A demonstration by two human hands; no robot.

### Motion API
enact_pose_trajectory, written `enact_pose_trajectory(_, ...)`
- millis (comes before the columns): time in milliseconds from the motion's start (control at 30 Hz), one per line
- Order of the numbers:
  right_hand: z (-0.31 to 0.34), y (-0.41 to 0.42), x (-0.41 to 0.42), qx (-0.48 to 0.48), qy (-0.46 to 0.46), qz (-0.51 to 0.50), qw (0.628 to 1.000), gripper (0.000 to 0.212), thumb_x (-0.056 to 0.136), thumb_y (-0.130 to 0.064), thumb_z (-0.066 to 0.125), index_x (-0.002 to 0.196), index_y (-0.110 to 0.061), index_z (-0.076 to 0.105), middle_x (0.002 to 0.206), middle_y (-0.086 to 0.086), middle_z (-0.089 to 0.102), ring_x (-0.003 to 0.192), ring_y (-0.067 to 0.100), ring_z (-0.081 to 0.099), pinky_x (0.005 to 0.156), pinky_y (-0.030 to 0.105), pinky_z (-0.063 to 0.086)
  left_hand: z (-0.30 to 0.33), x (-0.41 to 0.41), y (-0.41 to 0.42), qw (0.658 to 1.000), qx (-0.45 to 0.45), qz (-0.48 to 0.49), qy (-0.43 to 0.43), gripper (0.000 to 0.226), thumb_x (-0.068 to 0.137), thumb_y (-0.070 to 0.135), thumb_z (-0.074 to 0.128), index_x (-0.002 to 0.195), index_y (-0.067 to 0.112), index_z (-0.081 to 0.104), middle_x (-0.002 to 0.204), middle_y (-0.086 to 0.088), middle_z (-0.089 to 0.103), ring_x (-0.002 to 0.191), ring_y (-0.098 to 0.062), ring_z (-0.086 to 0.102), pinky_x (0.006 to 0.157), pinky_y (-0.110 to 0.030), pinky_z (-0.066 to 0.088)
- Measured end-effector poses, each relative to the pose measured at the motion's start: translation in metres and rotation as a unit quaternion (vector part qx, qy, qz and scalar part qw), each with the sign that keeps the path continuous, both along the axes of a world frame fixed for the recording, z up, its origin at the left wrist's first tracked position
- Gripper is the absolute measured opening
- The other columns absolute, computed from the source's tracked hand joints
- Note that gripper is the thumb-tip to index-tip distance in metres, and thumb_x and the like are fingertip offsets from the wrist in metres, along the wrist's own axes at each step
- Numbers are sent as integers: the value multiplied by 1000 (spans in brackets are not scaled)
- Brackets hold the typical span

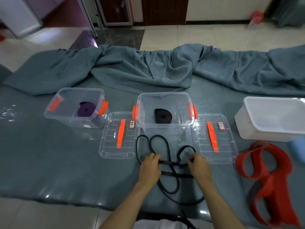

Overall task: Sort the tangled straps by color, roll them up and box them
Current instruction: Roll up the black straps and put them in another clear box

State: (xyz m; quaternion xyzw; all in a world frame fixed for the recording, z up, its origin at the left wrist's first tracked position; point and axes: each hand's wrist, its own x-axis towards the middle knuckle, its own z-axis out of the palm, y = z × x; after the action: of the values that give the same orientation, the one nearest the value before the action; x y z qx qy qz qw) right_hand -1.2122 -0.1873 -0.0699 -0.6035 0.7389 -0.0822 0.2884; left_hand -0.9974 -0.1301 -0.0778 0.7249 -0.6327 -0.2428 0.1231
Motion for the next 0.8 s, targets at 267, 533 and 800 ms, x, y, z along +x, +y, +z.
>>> enact_pose_trajectory(267,30,-6,0,-164,-162,-36,972,26,88,0,70,90,-23,59,87,-6,65,77,12,67,70,35,57,61,41,-21,937,-77,167,299,23,93,11,79,102,31,71,98,13,75,94,-8,70,80,-8,50)
enact_pose_trajectory(533,33,-3,-13,-120,-283,-62,950,82,85,-2,79,148,-32,36,88,-1,69,75,12,72,67,33,59,161,64,-35,898,-218,147,353,25,92,11,81,111,27,78,104,11,79,94,-8,72,81,-15,56)
enact_pose_trajectory(800,44,2,-27,24,-187,110,976,48,85,-13,86,129,-18,66,132,4,57,123,21,57,106,35,48,211,51,-30,896,-239,77,366,26,89,8,83,109,25,80,106,10,80,99,-12,76,89,-23,59)
